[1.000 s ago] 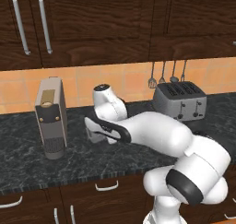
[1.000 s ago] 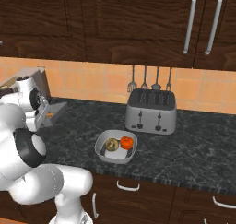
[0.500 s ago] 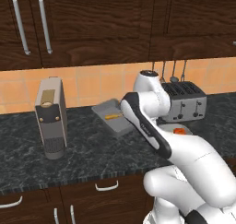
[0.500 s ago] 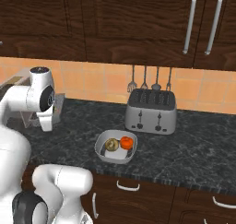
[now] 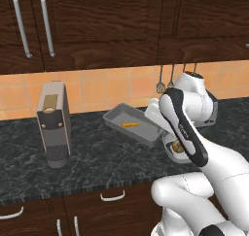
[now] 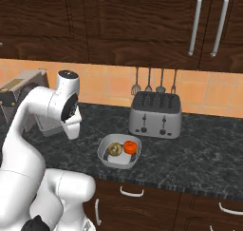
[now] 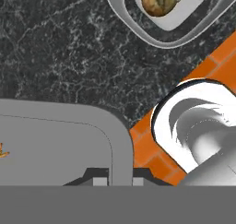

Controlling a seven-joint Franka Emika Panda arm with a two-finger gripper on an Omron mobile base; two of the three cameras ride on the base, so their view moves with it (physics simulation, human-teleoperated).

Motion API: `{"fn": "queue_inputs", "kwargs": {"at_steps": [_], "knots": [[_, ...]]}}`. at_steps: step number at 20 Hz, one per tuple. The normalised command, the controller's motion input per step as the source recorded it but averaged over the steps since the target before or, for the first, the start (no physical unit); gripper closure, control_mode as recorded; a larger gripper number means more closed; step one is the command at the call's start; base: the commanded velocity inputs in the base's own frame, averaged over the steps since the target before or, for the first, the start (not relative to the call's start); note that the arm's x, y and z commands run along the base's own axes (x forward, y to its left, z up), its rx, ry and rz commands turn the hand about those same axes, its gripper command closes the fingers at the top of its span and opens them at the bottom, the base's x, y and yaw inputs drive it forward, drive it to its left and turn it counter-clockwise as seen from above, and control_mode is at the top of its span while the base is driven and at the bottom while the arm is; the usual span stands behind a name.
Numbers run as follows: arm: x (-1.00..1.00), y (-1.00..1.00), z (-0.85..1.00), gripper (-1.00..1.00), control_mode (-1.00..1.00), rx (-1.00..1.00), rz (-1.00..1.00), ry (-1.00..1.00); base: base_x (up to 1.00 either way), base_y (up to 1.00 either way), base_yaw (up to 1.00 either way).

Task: Take the meat container that has the shrimp and place it on the second highest rack of the freezer. Then take the vegetable container that has the onion and squash and place it on the highest rack of the freezer.

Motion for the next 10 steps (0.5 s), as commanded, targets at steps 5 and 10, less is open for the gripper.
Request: {"fn": "queue_inputs", "kwargs": {"at_steps": [5, 10], "knots": [[-0.07, -0.07, 0.31, 1.00, -1.00, -0.01, 0.38, 0.06, 0.00, 0.00, 0.00], [-0.65, -0.05, 0.29, 1.00, -1.00, 0.09, 0.21, -0.03, 0.00, 0.00, 0.00]]}}
